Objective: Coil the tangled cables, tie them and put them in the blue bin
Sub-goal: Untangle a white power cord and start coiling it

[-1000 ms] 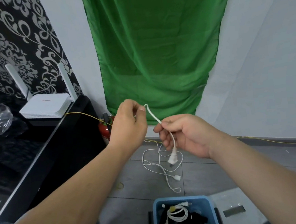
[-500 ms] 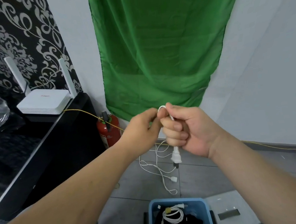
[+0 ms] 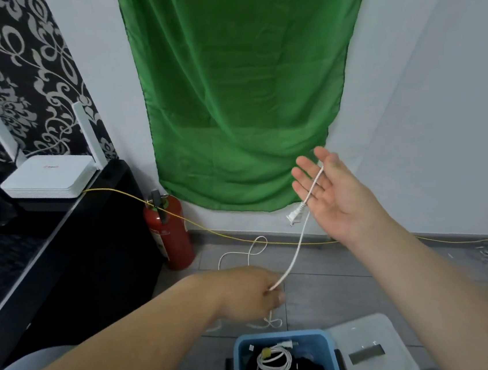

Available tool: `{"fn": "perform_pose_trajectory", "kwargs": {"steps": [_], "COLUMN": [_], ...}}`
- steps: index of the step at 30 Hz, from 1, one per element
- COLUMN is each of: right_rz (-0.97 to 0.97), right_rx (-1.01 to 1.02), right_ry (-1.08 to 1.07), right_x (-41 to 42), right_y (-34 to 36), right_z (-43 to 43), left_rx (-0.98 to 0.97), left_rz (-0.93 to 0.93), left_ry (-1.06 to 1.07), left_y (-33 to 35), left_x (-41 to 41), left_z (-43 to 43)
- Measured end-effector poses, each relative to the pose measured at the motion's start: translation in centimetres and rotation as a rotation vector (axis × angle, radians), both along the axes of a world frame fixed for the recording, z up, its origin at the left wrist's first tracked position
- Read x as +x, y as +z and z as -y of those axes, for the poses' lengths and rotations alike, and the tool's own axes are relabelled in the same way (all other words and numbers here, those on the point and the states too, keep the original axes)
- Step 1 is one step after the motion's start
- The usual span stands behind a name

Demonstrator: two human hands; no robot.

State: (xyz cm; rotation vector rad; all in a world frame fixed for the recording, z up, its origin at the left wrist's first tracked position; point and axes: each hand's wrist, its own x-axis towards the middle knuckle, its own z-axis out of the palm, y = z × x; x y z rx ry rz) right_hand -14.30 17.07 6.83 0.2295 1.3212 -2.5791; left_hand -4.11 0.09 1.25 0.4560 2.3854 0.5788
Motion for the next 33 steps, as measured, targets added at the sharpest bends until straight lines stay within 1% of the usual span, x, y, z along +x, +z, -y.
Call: {"fn": "perform_pose_trajectory", "kwargs": {"steps": [3,5,7,9,11,13,14,16,18,19,20,22,25,28,30,31,33], "right_rz": [-0.051,-0.080,-0.102,-0.120,-0.155,-0.202,-0.215,-0.215,-0.177,-0.148,-0.123,-0.106,-0.086,-0.053,-0.055,-0.063,-0.091], "right_rx": [0.187,0.332,0.509,0.641,0.750,0.817,0.814,0.734,0.578,0.481,0.386,0.245,0.094,-0.058,-0.133,-0.137,-0.038], "right_ry": [0.033,0.050,0.083,0.176,0.321,0.439,0.482,0.556,0.635,0.665,0.679,0.650,0.491,0.267,0.165,0.137,0.120], "right_x": [-0.3,-0.3,-0.2,0.2,0.8,1.3,1.6,2.2,2.8,3.1,3.4,3.8,3.8,3.0,2.2,1.9,1.4], "right_y": [-0.7,-1.1,-1.6,-2.0,-1.9,-1.6,-1.4,-0.9,-0.3,0.1,0.5,0.9,1.3,1.8,1.9,1.8,1.2], "right_z": [-0.8,-1.2,-1.5,-1.5,-1.0,-0.2,0.2,1.0,1.6,1.8,2.0,2.5,3.0,2.9,2.5,2.2,1.9], "left_rx": [0.130,0.209,0.285,0.372,0.441,0.457,0.465,0.485,0.495,0.509,0.525,0.538,0.482,0.388,0.262,0.228,0.223], "left_rz": [-0.159,-0.268,-0.425,-0.561,-0.686,-0.812,-0.856,-0.886,-0.850,-0.817,-0.765,-0.593,-0.292,-0.072,0.021,0.060,0.075], "left_ry": [0.004,0.073,0.174,0.298,0.406,0.489,0.542,0.670,0.759,0.765,0.746,0.681,0.594,0.447,0.317,0.275,0.244], "left_y": [1.0,1.8,2.9,3.5,3.7,3.8,3.8,3.9,3.8,3.6,3.4,2.8,2.0,0.8,0.3,0.2,0.4], "left_x": [-0.4,-0.9,-1.4,-2.0,-2.6,-3.1,-3.3,-3.7,-4.1,-4.2,-4.3,-4.0,-3.0,-1.9,-1.0,-0.7,-0.2], "left_z": [-0.8,-0.3,0.4,1.4,2.3,3.1,3.3,3.9,4.3,4.4,4.5,4.1,2.8,1.9,1.4,1.1,0.5]}}
